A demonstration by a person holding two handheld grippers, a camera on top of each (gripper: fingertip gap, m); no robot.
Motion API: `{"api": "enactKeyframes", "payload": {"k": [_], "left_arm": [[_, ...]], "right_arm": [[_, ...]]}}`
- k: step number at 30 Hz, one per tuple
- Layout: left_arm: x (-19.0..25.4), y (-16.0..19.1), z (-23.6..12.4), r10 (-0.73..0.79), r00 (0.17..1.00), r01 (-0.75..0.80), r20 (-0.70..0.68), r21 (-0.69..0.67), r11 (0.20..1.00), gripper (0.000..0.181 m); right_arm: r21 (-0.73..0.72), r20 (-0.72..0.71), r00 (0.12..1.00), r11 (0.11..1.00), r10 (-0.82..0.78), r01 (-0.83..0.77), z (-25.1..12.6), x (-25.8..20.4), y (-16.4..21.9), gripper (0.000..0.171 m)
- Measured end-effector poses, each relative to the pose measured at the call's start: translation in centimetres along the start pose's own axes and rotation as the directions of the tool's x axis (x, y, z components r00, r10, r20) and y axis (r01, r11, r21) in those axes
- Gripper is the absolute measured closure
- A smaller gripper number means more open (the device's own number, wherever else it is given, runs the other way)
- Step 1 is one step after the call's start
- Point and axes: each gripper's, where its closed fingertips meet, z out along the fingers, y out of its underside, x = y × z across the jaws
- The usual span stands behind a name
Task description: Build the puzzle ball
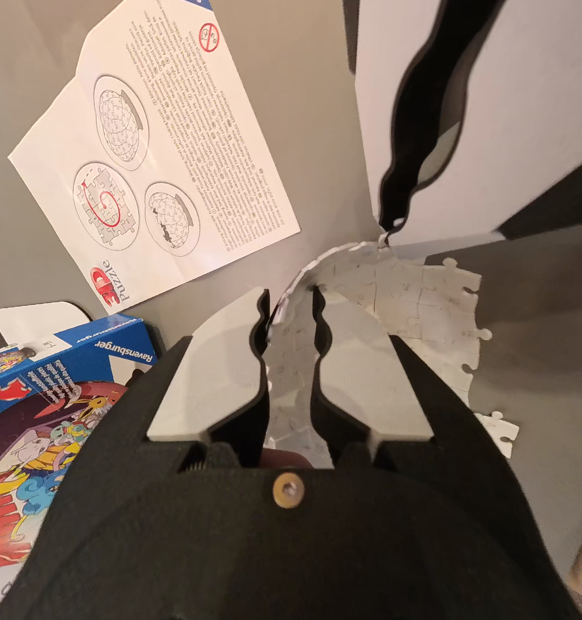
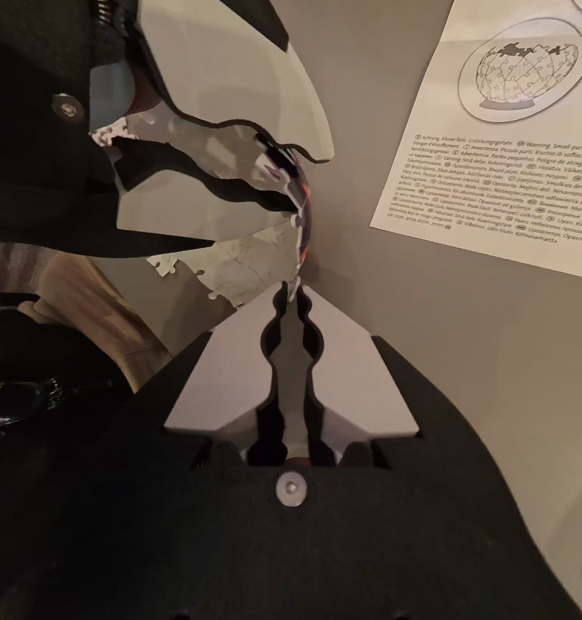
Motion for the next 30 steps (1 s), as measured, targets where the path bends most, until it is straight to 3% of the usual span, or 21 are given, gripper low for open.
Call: {"api": "enactKeyframes", "payload": {"k": [1, 6, 12, 14, 30], "left_arm": [[0.0, 0.0, 0.0, 0.0, 1.0, 0.0, -0.001, -0.002, 1.0, 0.158], [-0.3, 0.0, 0.1, -0.015, 1.0, 0.015, 0.011, 0.003, 1.0, 0.158], [-0.7, 0.0, 0.2, -0.062, 0.998, 0.062, 0.007, 0.017, 0.998, 0.157], [-0.7, 0.0, 0.3, -0.059, 0.998, 0.059, 0.016, 0.009, 0.998, 0.157], [-1.1, 0.6, 0.4, -0.118, 0.993, 0.118, 0.033, -0.022, 0.993, 0.159]], "right_arm": [[-0.002, -0.013, 1.0, 1.0, -0.012, 0.012, 0.0, 0.1, -0.1, 0.169], [-0.001, -0.037, 0.999, 1.0, -0.029, 0.029, -0.1, 0.4, -0.4, 0.17], [0.081, 0.089, 0.988, 0.988, 0.128, -0.135, 0.1, -0.2, -1.1, 0.163], [0.08, 0.059, 0.991, 0.989, 0.118, -0.123, 0.3, 0.1, -1.1, 0.159], [0.116, 0.008, 0.991, 0.984, 0.131, -0.131, 0.7, 1.1, -1.7, 0.17]]}}
